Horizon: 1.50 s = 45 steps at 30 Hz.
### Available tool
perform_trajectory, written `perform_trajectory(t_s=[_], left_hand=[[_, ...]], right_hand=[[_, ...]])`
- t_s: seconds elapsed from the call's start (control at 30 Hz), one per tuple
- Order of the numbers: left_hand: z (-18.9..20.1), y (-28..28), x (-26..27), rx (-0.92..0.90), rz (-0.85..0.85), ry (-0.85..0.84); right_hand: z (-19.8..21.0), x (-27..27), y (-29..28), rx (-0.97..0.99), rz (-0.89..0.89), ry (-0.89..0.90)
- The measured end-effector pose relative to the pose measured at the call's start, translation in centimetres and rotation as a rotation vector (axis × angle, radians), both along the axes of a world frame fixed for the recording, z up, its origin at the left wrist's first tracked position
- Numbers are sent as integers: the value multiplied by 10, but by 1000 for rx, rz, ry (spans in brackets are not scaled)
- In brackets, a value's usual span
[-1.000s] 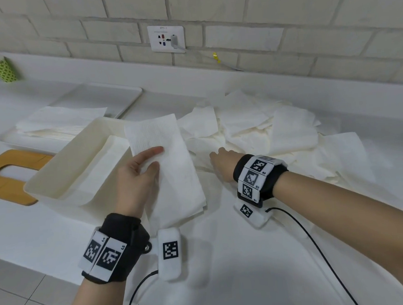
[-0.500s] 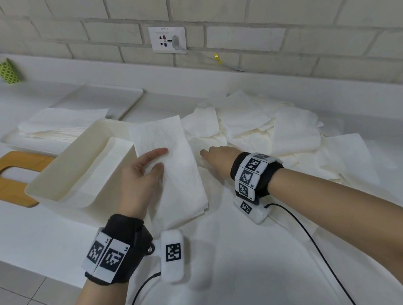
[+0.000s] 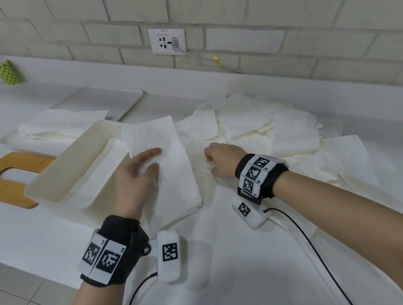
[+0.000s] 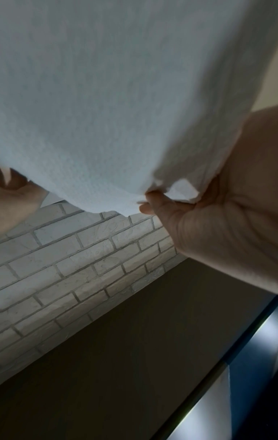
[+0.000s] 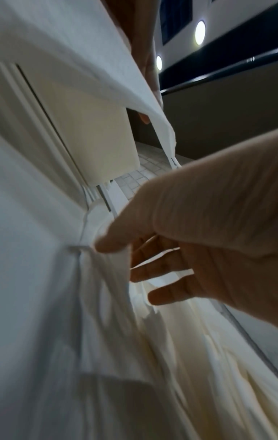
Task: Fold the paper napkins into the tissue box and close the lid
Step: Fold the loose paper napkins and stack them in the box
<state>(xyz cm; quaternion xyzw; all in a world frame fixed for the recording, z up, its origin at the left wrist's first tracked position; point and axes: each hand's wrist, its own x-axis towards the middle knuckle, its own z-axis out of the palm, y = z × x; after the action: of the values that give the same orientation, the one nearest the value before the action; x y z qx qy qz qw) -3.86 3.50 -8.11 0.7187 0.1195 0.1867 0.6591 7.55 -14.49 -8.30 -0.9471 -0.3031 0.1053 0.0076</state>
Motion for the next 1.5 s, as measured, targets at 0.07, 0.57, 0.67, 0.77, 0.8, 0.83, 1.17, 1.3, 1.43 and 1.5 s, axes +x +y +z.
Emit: perform_trajectory(t_s=[0.07, 0.57, 0.67, 0.77, 0.8, 0.83, 1.17, 1.3, 1.43, 1.5], left_hand=[[0, -2, 0, -16, -14, -1], [-4, 0, -1, -44, -20, 14], [-4, 1, -2, -42, -15, 15], [-3, 2, -2, -27, -6, 12], [-3, 2, -2, -23, -5, 12], [-3, 1, -1, -24, -5, 14], [-1, 1, 3, -42, 16, 39], [0, -1, 3, -40, 18, 40], [0, -1, 2, -32, 18, 43], [0, -1, 2, -31, 20, 38]], right_hand=[[-3, 0, -1, 0, 0, 48], [1, 0, 8, -93, 146, -50], [9, -2, 6, -33, 138, -150], [22, 0, 1, -41, 91, -152], [25, 1, -1, -23, 64, -149], [27, 3, -3, 19, 33, -146], [39, 0, -19, 508, -173, -190], [46, 3, -22, 646, -166, -246], [55, -1, -27, 876, -190, -247], [62, -4, -31, 1007, -191, -213]])
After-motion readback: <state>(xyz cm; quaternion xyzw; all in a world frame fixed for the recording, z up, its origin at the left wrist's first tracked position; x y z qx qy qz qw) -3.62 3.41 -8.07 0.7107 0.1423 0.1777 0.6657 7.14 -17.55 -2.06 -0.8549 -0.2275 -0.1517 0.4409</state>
